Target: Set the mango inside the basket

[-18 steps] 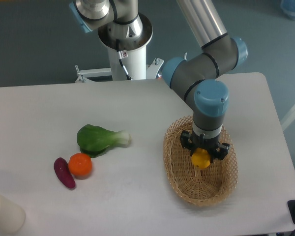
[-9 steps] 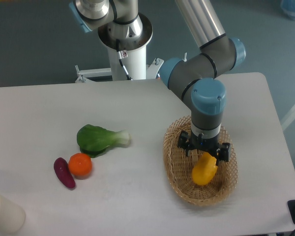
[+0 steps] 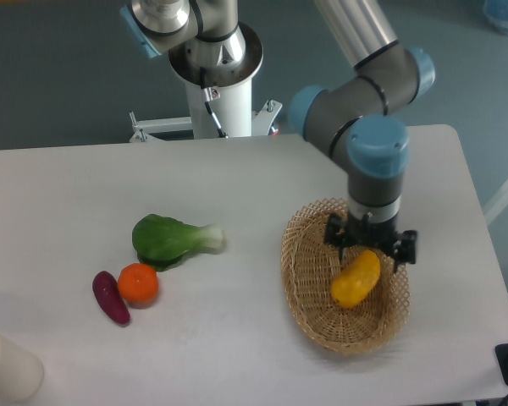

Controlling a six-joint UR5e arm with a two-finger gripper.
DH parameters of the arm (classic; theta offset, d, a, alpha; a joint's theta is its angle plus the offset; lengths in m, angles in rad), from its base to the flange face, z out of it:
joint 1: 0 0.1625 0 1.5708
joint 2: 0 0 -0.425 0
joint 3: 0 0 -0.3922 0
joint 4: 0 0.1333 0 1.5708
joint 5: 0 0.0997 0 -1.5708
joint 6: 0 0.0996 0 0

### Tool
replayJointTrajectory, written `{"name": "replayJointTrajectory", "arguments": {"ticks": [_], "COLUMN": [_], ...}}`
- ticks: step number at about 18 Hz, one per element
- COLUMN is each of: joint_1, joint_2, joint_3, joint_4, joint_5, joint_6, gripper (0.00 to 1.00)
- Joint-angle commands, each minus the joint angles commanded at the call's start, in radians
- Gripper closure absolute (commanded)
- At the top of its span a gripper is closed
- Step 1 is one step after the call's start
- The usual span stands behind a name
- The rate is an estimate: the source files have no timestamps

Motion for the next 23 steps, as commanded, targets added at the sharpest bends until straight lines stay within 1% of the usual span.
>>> {"name": "replayJointTrajectory", "arguments": {"ticks": [7, 10, 13, 16, 23], "joint_1": [0.126, 0.183, 0.23, 0.256, 0.252], "joint_2": [0.006, 0.008, 0.008, 0.008, 0.008], "joint_3": [-0.002, 0.0, 0.0, 0.011, 0.003], "joint_4": [-0.003, -0.029, -0.035, -0.06, -0.058], "joint_5": [-0.005, -0.006, -0.012, -0.017, -0.017], "joint_6": [0.246, 0.362, 0.459, 0.482, 0.482], "gripper": [0.0, 0.0, 0.0, 0.0, 0.0]}}
